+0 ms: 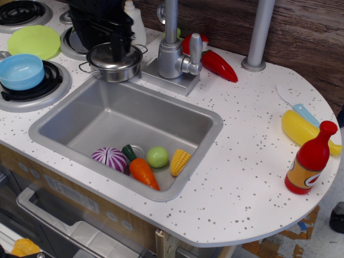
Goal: Take lid off pot or pan
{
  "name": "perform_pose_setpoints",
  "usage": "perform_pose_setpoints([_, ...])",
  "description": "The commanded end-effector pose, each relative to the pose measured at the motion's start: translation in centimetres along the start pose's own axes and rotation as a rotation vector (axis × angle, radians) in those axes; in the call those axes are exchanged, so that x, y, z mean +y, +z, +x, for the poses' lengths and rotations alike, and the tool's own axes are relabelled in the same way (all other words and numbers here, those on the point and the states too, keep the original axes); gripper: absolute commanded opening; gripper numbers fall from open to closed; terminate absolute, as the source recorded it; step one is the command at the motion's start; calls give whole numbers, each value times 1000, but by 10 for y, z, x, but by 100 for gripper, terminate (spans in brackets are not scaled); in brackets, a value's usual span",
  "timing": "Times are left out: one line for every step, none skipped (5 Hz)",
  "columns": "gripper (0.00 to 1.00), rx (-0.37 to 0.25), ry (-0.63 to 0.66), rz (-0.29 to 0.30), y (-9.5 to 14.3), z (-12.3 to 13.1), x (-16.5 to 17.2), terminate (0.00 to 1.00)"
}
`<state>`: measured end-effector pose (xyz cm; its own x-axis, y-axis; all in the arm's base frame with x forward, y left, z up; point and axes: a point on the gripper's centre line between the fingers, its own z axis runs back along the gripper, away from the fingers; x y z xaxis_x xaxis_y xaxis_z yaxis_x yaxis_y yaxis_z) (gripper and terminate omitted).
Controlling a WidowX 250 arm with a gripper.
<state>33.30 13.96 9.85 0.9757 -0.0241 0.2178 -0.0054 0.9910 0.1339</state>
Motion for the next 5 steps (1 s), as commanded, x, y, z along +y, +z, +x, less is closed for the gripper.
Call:
perform_pose_setpoints([100, -81, -34, 100, -13, 32, 28, 0])
perform_pose_setpoints([100, -102, -69, 97, -24, 48, 37, 0])
perform_pose_setpoints([100, -120, -129, 75, -34, 60, 47, 0])
perform_pose_setpoints([100, -111, -186, 29, -43, 72, 55, 0])
perform_pose_setpoints([100, -122, -207, 17, -46, 76, 55, 0])
